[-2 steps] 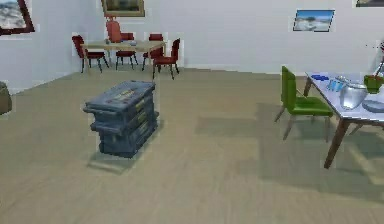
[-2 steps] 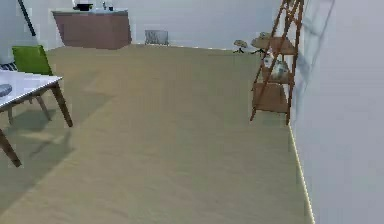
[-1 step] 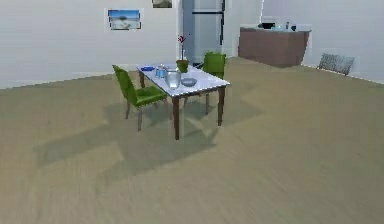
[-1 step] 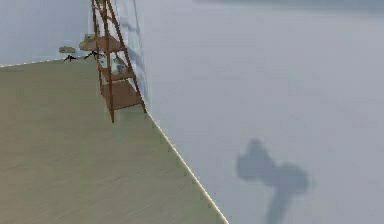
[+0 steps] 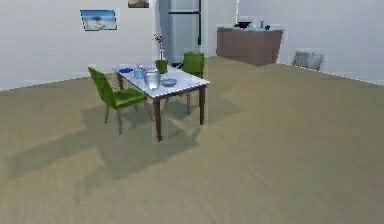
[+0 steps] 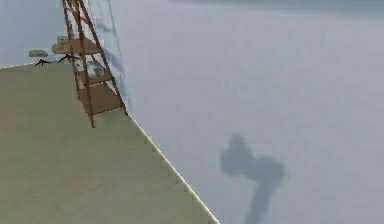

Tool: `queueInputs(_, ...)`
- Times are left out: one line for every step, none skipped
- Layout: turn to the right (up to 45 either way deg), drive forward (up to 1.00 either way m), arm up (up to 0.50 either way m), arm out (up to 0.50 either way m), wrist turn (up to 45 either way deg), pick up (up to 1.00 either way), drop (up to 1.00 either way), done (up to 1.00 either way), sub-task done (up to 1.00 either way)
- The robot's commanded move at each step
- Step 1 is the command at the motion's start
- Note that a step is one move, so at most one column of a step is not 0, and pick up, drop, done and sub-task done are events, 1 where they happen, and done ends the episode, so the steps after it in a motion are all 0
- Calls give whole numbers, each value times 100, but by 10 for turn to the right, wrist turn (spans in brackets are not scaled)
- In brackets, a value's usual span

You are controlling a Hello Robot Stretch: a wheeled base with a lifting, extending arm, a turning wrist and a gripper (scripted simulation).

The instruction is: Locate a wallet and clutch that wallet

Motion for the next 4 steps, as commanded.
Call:
queueInputs(0, 30, 0, 0, 0, 0, 0, 0, 0)
queueInputs(450, 0, 0, 0, 0, 0, 0, 0, 0)
queueInputs(450, 0, 0, 0, 0, 0, 0, 0, 0)
queueInputs(450, 0, 0, 0, 0, 0, 0, 0, 0)
